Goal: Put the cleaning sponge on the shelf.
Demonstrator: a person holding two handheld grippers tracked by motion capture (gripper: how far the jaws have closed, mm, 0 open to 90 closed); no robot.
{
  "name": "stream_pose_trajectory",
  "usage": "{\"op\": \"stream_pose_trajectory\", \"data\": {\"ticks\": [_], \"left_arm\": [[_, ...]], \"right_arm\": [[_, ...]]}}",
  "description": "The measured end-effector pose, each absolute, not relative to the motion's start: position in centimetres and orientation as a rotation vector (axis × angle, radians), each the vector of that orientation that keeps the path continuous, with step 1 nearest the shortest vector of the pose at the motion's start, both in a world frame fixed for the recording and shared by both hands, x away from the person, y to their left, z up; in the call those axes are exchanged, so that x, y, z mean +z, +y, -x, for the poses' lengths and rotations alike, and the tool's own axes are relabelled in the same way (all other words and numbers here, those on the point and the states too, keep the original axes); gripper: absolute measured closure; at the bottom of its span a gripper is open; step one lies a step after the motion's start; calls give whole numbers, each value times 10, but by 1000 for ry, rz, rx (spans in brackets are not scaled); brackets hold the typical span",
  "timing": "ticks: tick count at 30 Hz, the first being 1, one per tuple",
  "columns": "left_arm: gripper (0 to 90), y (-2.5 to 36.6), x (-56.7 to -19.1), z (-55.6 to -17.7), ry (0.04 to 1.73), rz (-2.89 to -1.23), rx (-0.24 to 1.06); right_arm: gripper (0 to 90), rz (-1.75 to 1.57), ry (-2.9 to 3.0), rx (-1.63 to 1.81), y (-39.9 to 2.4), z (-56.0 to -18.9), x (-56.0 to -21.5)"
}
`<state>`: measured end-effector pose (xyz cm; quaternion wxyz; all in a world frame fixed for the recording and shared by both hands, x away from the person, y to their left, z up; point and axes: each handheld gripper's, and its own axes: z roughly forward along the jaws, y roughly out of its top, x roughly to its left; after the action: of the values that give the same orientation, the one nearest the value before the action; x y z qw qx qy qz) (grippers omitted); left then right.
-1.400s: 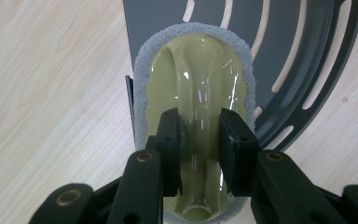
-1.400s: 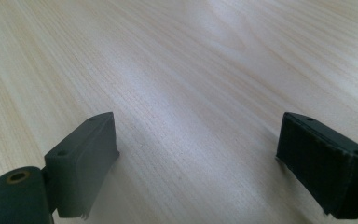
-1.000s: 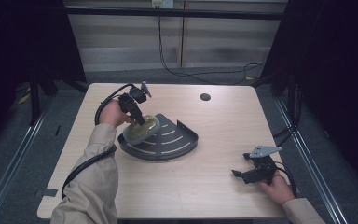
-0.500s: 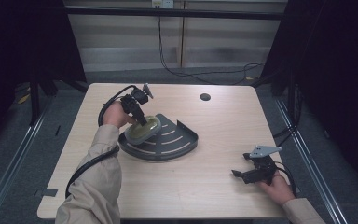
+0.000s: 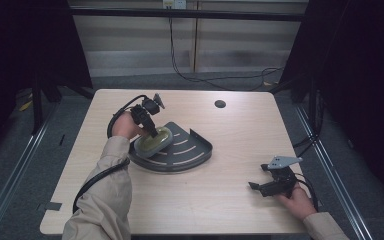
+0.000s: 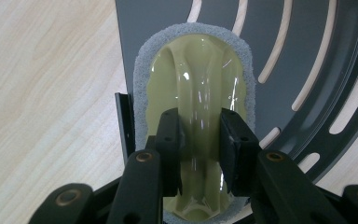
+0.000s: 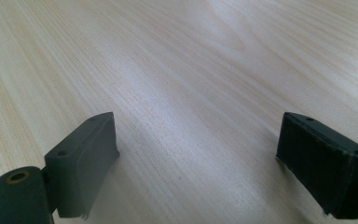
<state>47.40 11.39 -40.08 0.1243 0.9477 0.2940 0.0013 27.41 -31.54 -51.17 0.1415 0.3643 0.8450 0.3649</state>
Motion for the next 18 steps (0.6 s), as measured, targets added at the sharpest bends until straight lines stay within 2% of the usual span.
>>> {"op": "stream_pose_trajectory", "data": {"ticks": [18], "left_arm": [[713,123,-412,-470,905,-2760,-9]], "right_arm": [[116,-1052,2440,1054,-315,-274,-512]]}}
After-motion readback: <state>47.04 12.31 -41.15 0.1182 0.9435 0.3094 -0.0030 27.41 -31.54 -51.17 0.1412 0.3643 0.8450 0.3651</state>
